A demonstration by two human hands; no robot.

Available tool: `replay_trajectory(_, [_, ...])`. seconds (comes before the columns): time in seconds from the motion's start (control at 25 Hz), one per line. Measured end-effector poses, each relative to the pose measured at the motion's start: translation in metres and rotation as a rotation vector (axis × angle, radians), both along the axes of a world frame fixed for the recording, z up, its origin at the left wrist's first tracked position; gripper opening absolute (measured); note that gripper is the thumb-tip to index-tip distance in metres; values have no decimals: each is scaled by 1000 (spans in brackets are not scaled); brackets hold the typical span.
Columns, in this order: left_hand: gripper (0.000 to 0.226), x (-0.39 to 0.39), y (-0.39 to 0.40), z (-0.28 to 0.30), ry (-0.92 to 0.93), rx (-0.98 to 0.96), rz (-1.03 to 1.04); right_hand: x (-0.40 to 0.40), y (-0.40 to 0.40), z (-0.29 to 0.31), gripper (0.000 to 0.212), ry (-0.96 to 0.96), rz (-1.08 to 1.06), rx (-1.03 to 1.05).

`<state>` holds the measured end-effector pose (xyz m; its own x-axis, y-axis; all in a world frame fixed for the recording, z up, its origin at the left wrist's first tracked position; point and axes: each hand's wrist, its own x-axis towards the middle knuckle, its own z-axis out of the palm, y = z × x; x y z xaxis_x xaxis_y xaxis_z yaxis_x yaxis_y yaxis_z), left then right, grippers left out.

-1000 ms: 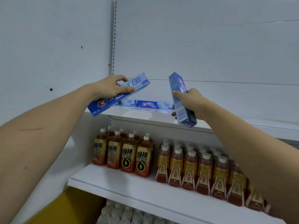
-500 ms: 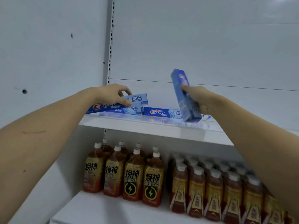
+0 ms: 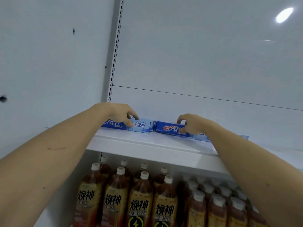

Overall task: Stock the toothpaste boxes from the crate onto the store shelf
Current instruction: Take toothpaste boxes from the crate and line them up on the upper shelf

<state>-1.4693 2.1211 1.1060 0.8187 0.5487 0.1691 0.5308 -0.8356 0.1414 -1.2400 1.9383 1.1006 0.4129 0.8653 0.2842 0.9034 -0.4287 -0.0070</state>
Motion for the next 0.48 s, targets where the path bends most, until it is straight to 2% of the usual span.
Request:
replay_trajectory(0.08, [49,6,2,-1,-1,-14,-14,5,6,-3,38,-29,-26,-13])
replay_trajectory(0.2, [55,11,-2,1,-92,-29,-33,9,5,-2,36,-64,-31,95])
replay_trajectory(0.32, [51,15,-19,3,-161,-29,-33,8,-4,-1,33,-81,-46,170])
replay_trajectory(0.48, [49,17,-56,5,-159,-16,-4,-2,-29,-2,35,-28,-30,160])
